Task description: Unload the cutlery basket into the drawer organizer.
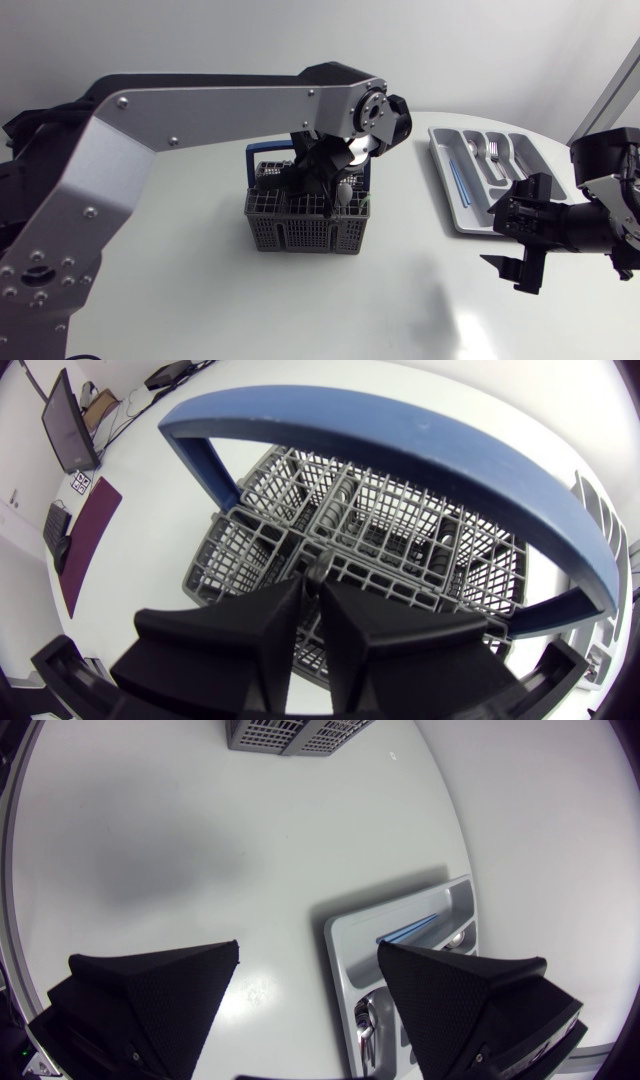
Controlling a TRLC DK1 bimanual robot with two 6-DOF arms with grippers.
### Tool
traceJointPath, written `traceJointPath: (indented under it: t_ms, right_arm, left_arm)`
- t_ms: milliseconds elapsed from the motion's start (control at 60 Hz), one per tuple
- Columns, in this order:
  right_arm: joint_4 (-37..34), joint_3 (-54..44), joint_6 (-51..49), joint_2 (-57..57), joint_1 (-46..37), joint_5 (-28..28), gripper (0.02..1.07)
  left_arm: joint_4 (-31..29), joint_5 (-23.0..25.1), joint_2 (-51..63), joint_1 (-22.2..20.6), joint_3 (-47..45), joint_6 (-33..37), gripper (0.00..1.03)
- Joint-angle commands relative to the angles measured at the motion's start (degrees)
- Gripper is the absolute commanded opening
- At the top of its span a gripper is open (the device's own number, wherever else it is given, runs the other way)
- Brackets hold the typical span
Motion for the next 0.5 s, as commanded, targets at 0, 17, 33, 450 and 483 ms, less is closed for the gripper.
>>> traceJointPath:
  t_ms: [0,17,33,450,483]
  right_arm:
    - [-0.8,0.3,3.3,-1.3,1.6,0.1,1.02]
    - [-0.8,0.4,3.6,-1.5,1.8,0.1,1.02]
    - [-1.1,0.8,4.7,-1.7,2.4,0.0,1.02]
    - [-1.9,3.7,16.4,-2.2,10.7,-0.9,1.02]
    - [-1.7,3.8,17.9,-2.0,11.4,-1.2,1.02]
  left_arm:
    - [-0.4,0.1,-1.6,-0.3,-0.9,1.2,0.23]
    - [-0.4,0.2,-1.8,-0.3,-0.9,1.2,0.23]
    - [-0.4,0.3,-2.1,-0.2,-0.9,1.4,0.23]
    - [1.9,8.9,-8.0,1.2,-3.0,4.1,0.49]
    - [2.1,8.9,-8.4,1.3,-3.4,4.4,0.49]
